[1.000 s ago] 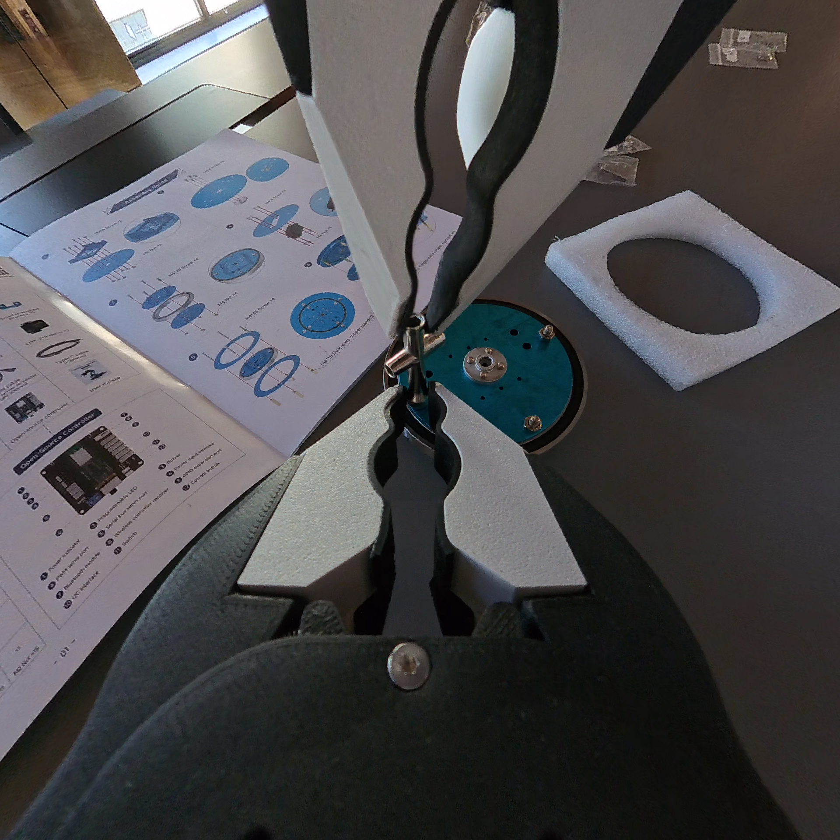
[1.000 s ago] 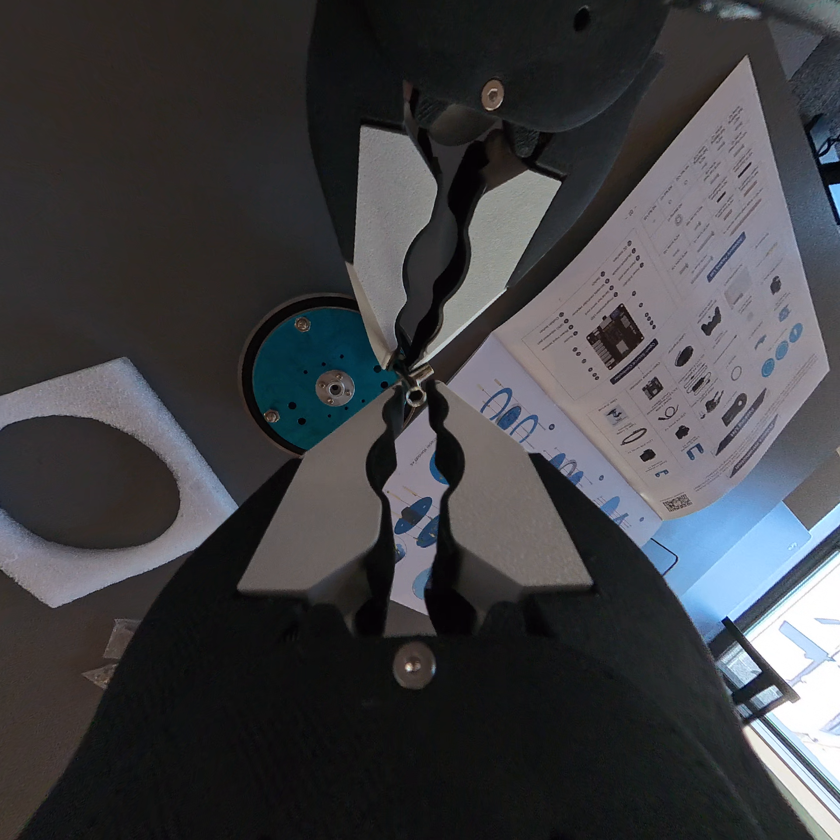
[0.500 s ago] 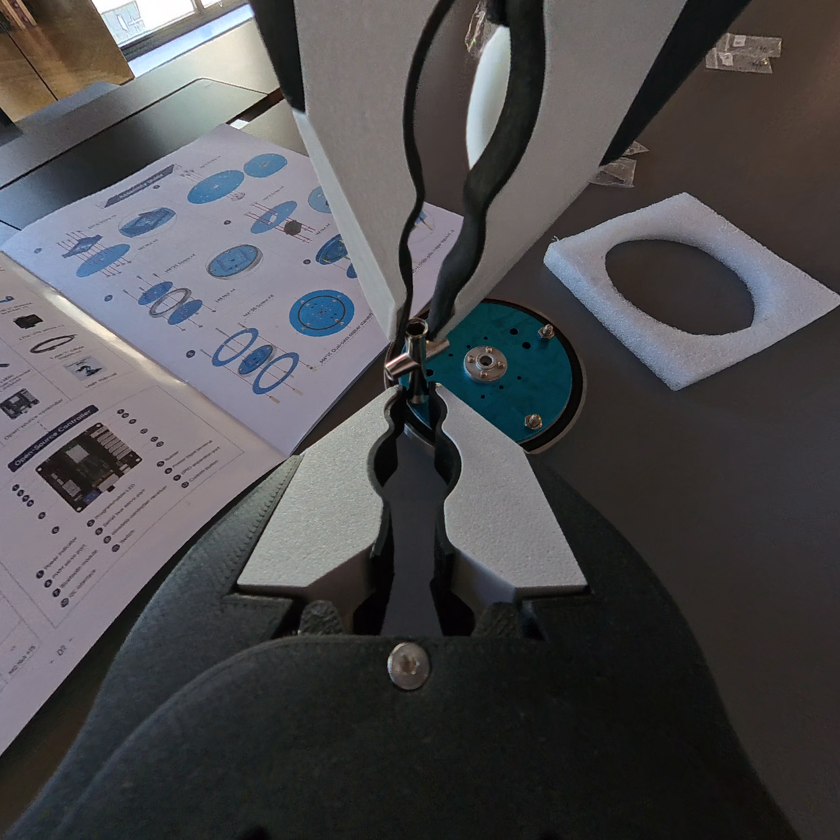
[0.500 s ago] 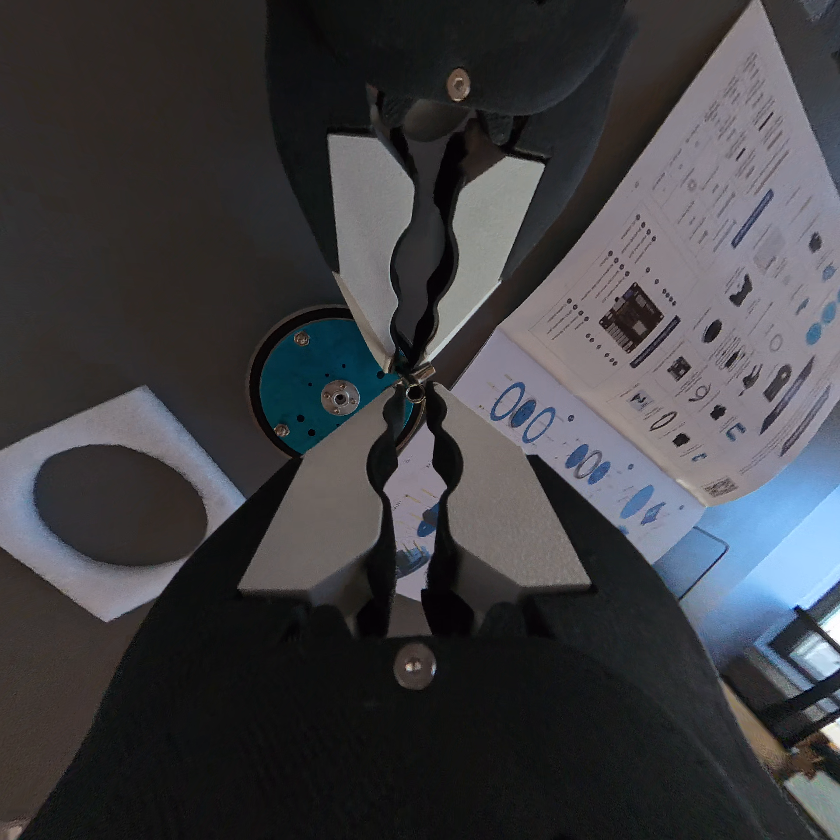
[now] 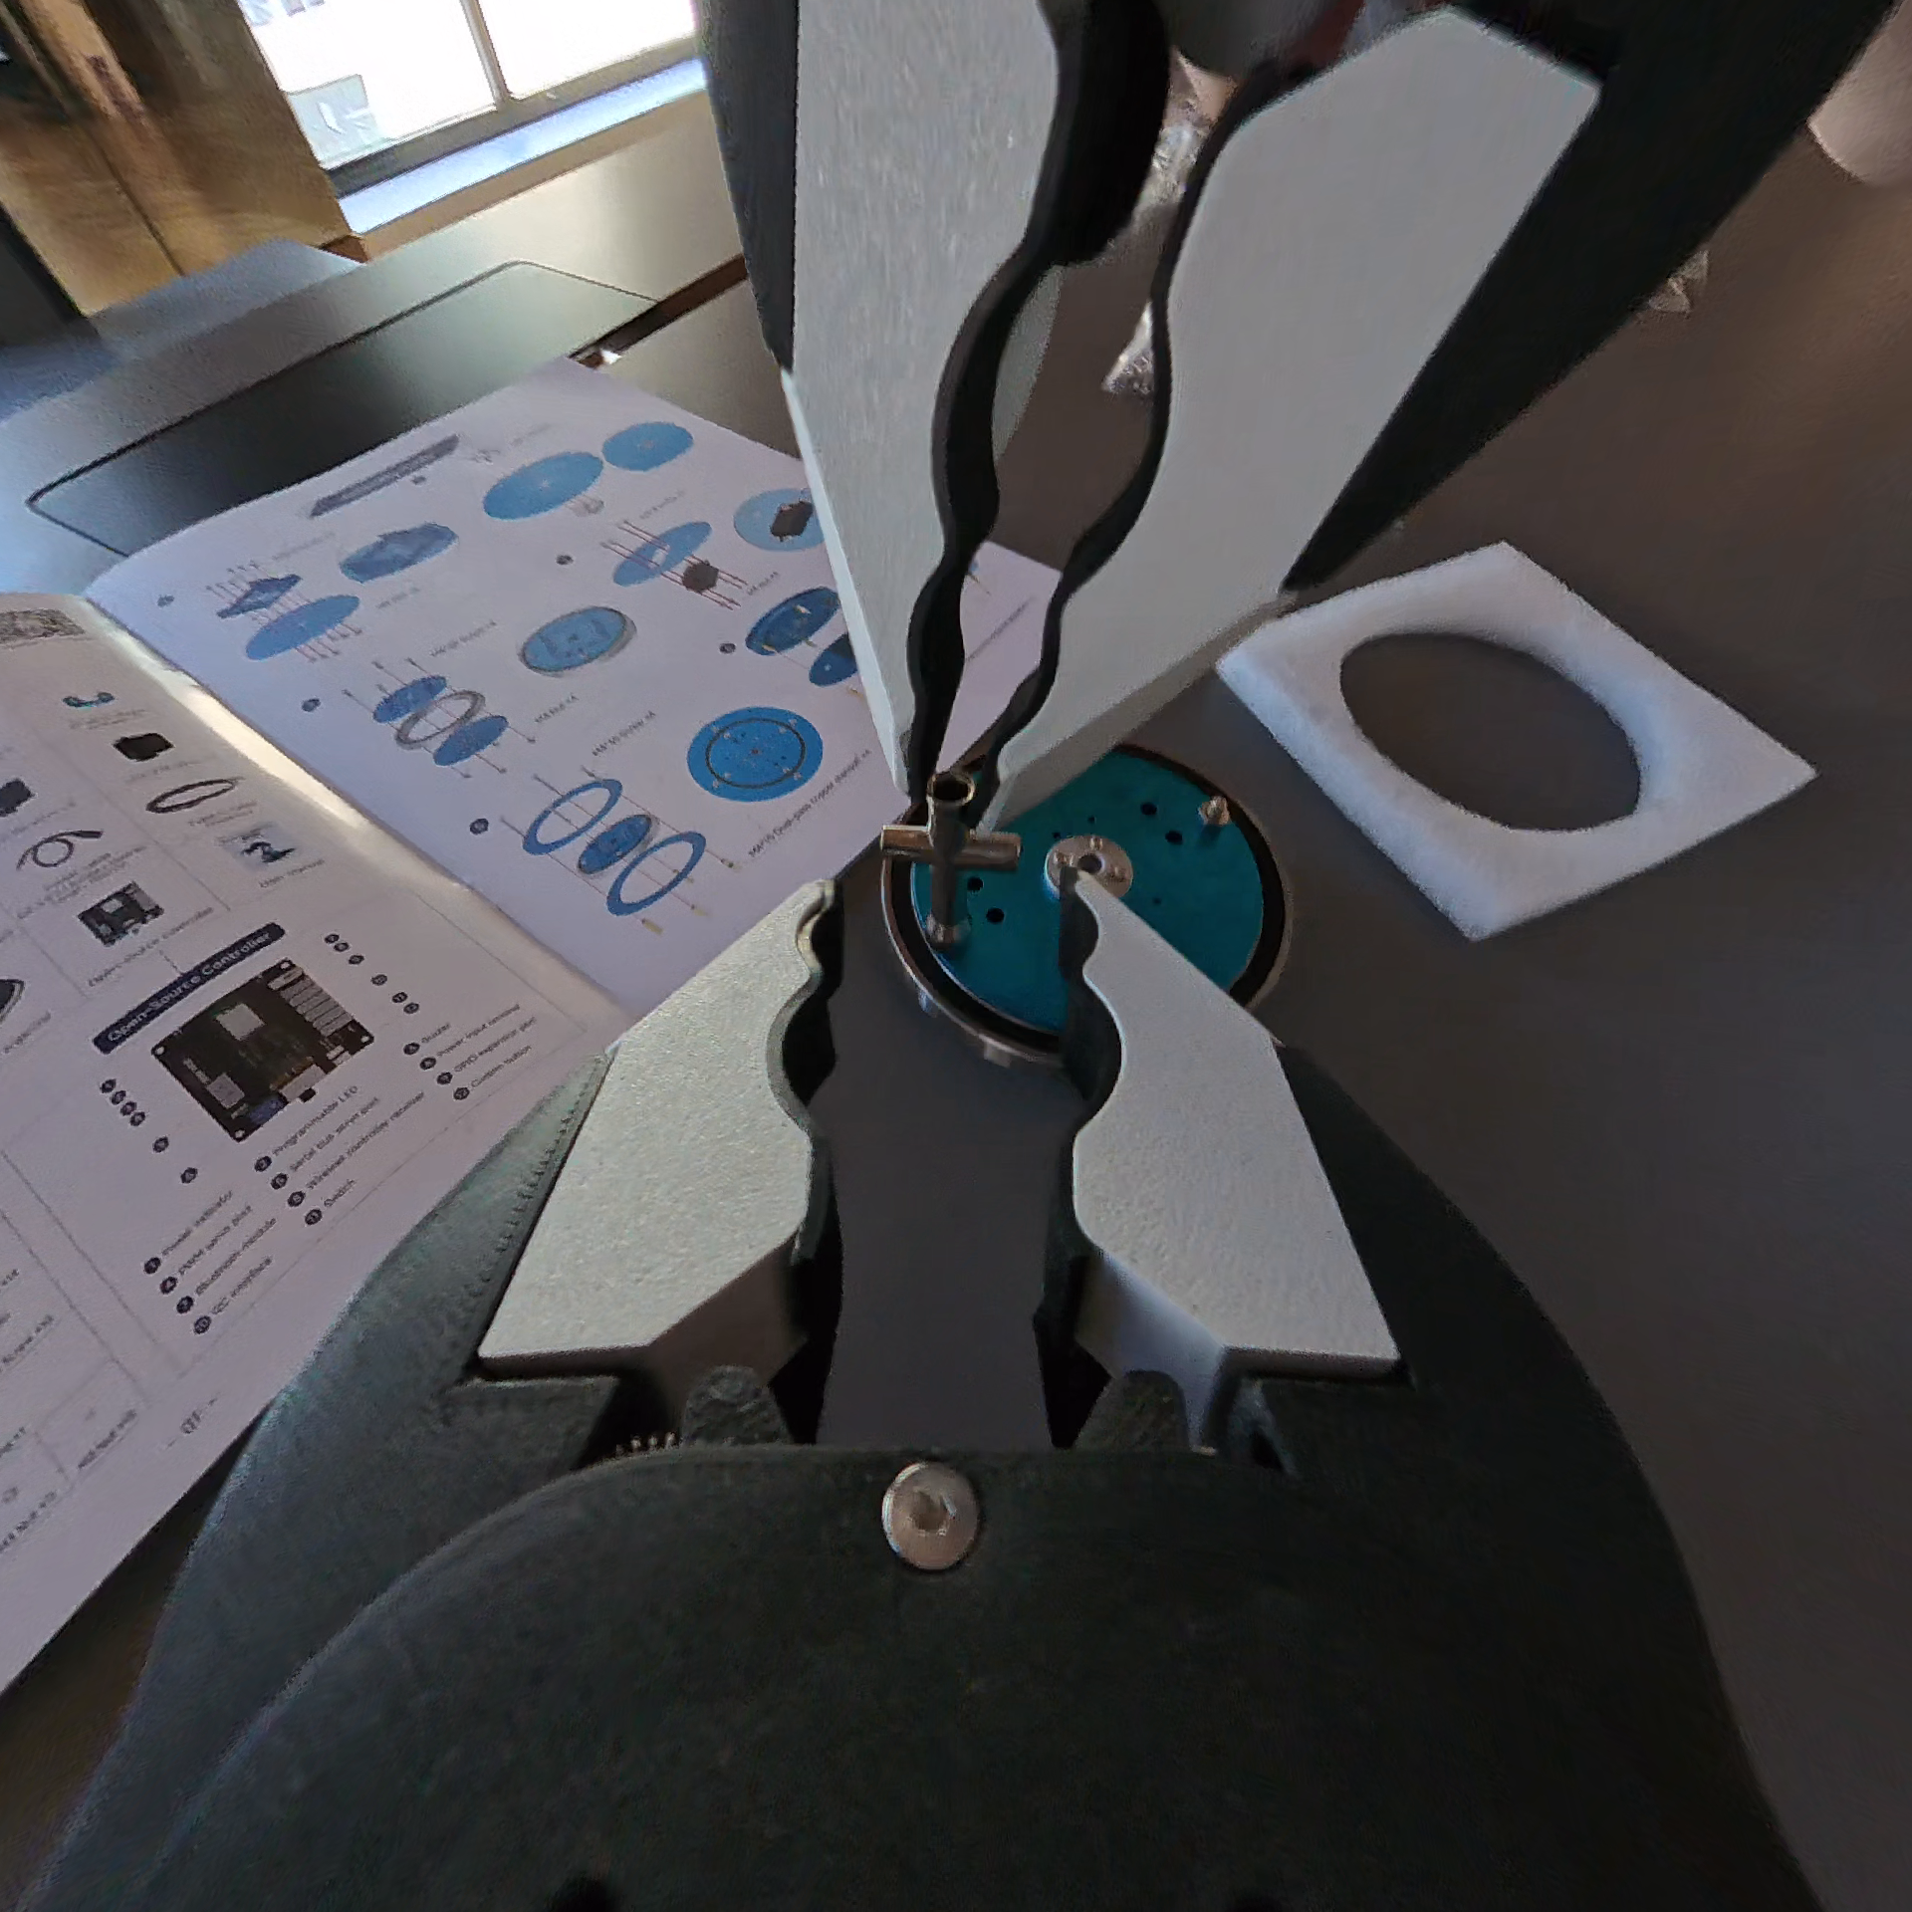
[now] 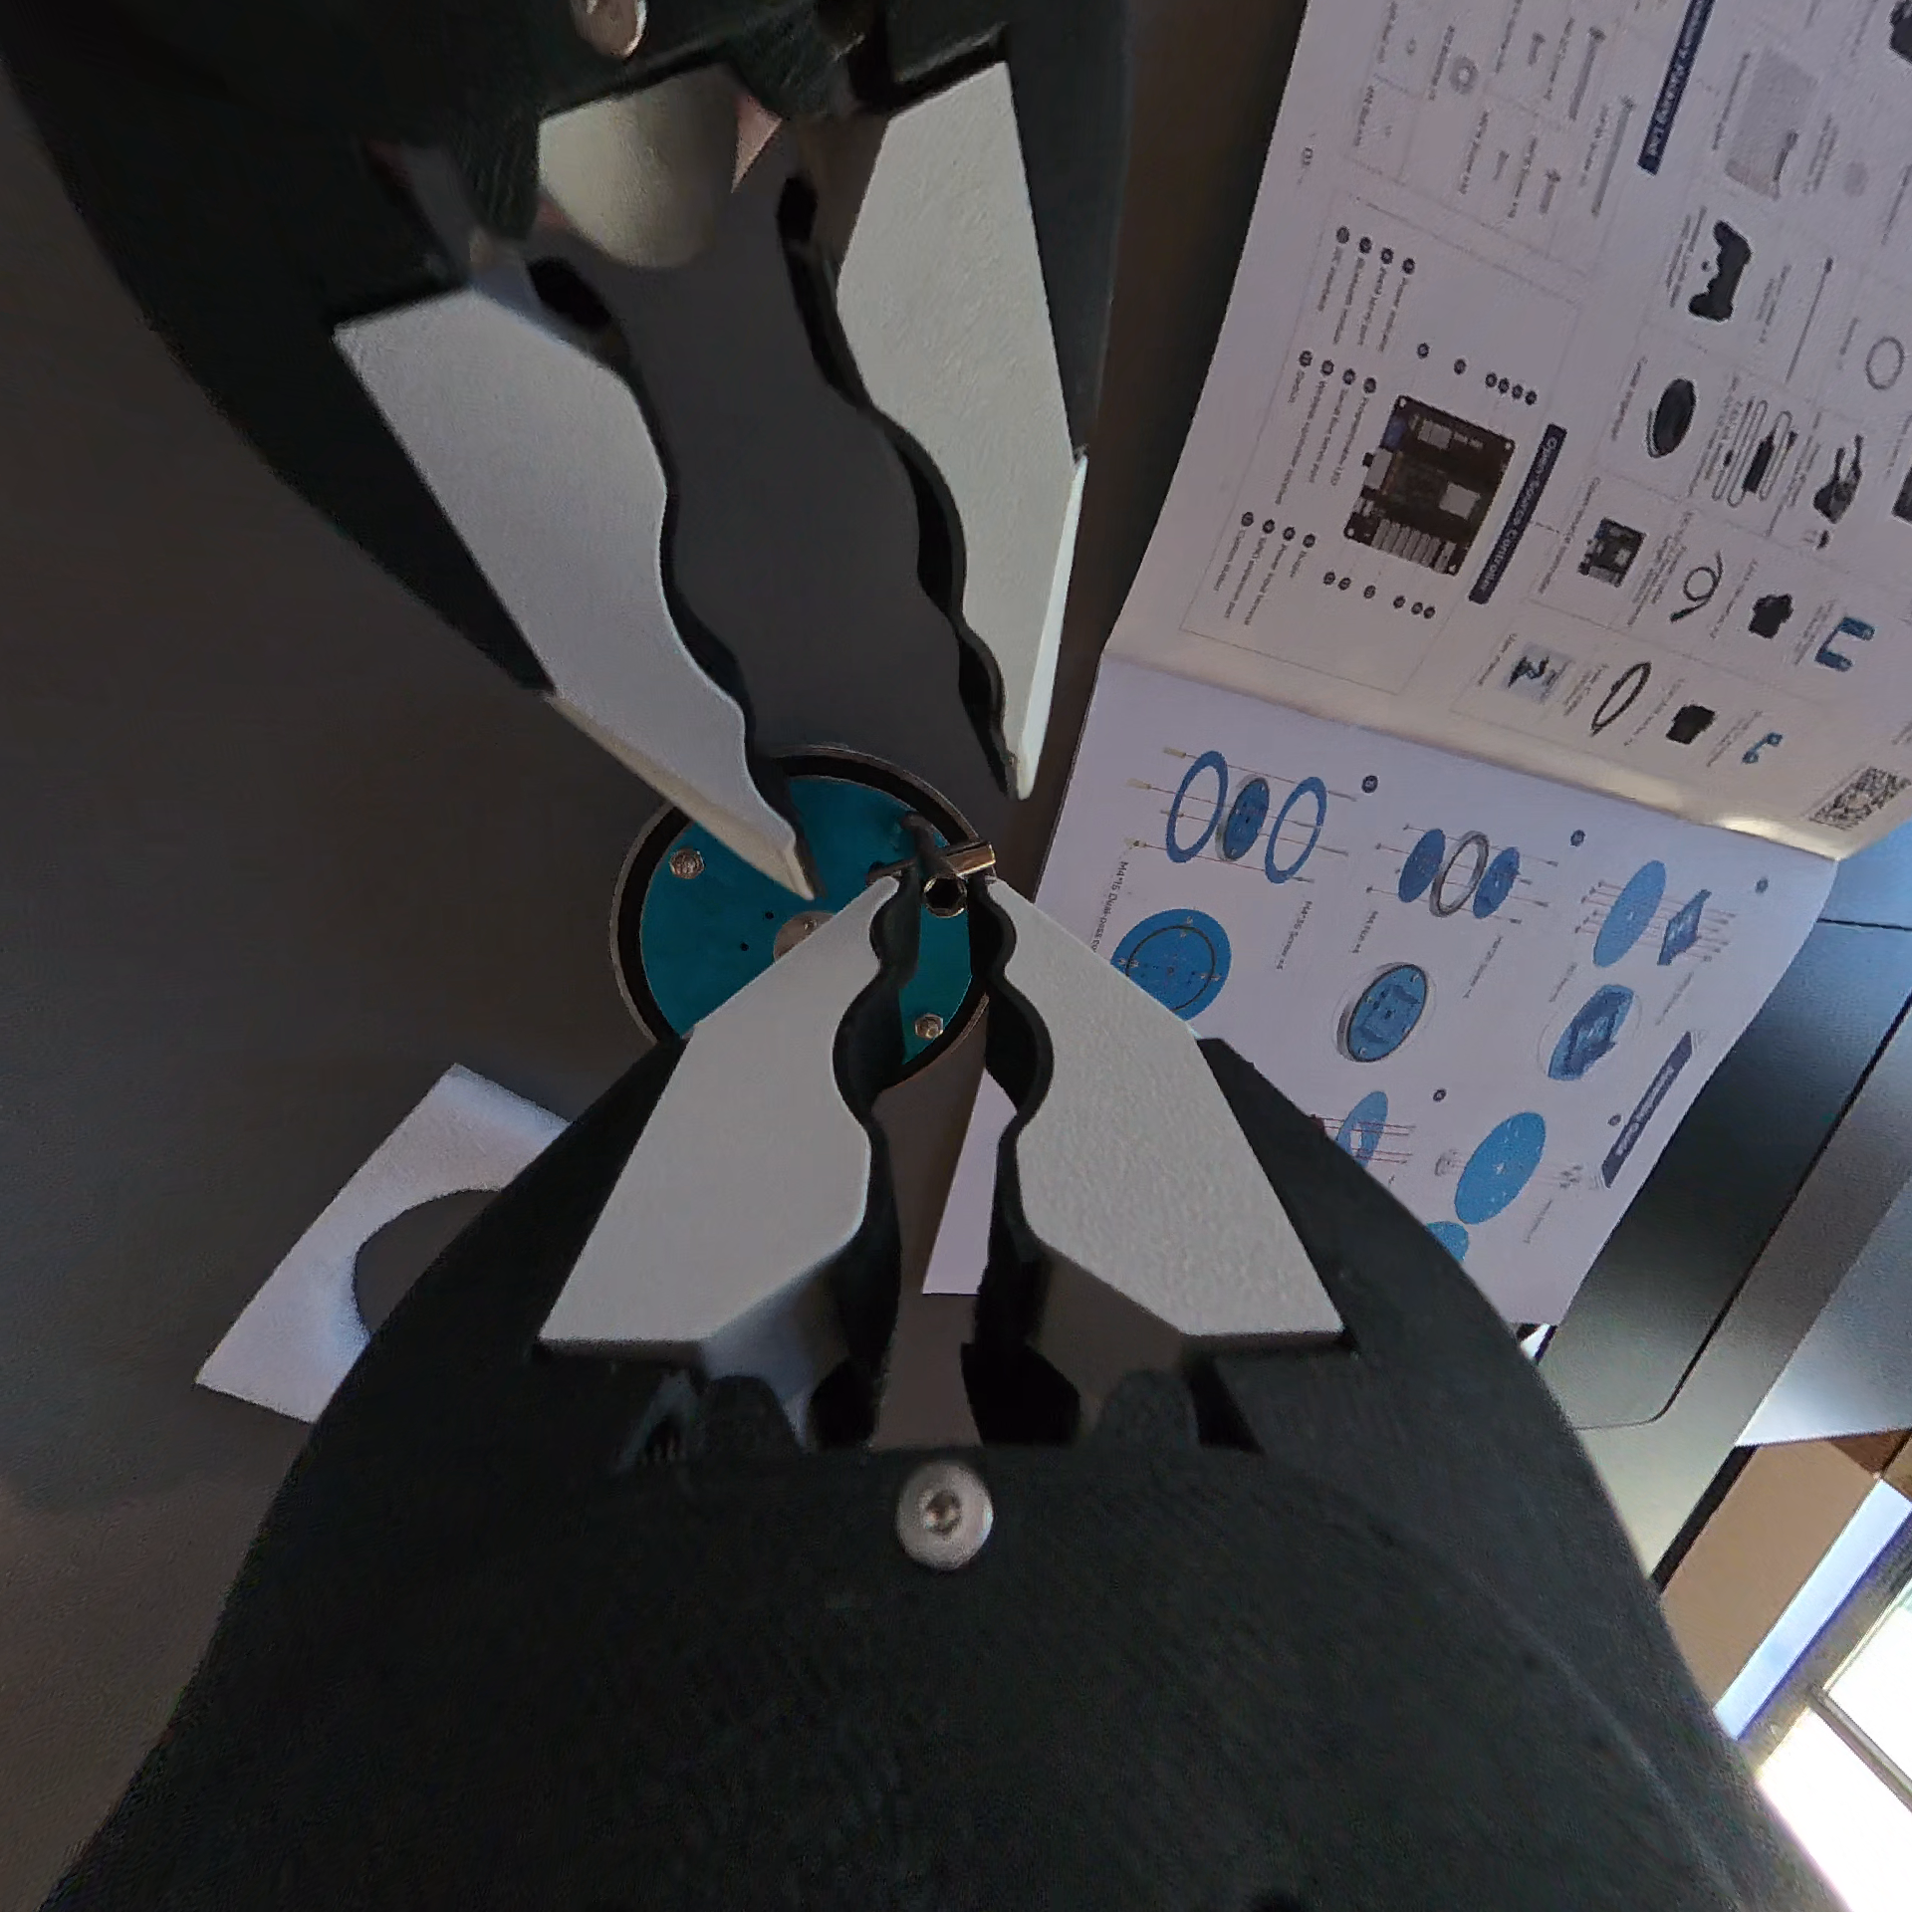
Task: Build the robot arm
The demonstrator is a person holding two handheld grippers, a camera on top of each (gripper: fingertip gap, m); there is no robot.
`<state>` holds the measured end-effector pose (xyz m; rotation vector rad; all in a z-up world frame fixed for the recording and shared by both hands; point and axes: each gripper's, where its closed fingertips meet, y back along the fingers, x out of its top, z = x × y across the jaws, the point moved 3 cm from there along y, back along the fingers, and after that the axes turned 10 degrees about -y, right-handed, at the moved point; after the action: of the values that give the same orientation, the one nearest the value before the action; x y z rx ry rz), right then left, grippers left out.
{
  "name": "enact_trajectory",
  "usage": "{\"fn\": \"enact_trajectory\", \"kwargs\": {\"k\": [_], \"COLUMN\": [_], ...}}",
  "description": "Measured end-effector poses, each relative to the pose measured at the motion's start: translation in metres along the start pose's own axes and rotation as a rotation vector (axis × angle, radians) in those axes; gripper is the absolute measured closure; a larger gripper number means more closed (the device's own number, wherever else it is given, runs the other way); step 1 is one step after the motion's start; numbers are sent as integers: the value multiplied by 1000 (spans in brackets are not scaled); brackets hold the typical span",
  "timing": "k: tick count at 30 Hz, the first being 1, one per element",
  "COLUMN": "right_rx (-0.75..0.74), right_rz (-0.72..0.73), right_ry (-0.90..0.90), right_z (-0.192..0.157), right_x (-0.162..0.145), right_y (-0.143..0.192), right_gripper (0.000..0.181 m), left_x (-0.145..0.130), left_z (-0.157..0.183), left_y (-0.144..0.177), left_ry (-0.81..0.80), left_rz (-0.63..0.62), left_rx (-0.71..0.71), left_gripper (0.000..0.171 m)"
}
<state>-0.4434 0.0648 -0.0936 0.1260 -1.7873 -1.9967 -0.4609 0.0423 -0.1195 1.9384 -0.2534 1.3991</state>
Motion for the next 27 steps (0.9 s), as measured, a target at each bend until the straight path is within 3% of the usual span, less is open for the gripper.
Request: {"fn": "enact_trajectory", "kwargs": {"k": [5,7,13,18,22,27], "right_rx": [-12,-1,43,100,89,222], "right_rz": [-3,0,53,257,384,471], "right_ry": [-62,-84,-82,28,252,178], "right_z": [-1,-2,0,1,-1,5], "right_x": [0,0,0,0,-6,-2], "right_y": [0,0,0,11,9,5], "right_gripper": [173,173,173,161,169,168], "left_x": [6,6,5,5,5,5], "left_z": [1,2,2,0,0,1], "left_y": [-8,-10,-12,-11,-13,-12], "left_ry": [-35,-90,-94,-67,-83,-99], "left_rz": [-7,-21,-16,-3,0,0], "left_rx": [102,138,141,119,114,109], "left_gripper": [133,143,145,145,145,145]}}
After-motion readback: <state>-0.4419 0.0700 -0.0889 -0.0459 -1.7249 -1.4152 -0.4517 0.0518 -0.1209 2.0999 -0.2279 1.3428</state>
